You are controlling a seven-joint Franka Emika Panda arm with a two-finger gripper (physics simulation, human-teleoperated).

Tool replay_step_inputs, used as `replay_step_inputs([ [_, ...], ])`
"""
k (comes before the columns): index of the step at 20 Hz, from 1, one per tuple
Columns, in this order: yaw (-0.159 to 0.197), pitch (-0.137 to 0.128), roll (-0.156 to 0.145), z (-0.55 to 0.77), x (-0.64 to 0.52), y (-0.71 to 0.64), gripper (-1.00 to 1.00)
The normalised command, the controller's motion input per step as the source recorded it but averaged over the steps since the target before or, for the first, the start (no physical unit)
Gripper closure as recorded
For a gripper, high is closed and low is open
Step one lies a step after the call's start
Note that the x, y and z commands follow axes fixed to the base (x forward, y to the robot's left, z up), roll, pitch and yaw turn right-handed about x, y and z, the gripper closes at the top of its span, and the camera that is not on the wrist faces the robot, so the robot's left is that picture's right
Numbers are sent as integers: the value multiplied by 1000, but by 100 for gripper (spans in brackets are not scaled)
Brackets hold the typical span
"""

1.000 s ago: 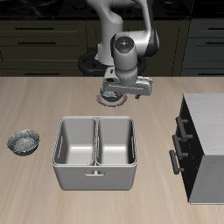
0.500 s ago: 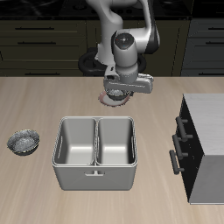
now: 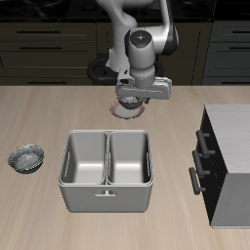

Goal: Pick up the bowl on the plate and place it on top of the white cabinet

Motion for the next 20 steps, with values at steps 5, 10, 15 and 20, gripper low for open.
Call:
replay_step_inputs([
  [5, 34, -32, 4, 285, 46, -31, 100],
  [10, 26, -9, 11, 191, 44, 53, 100],
  [15, 32, -69, 21, 512, 125, 93, 100],
  [20, 17, -37, 15, 367, 133, 39, 100],
])
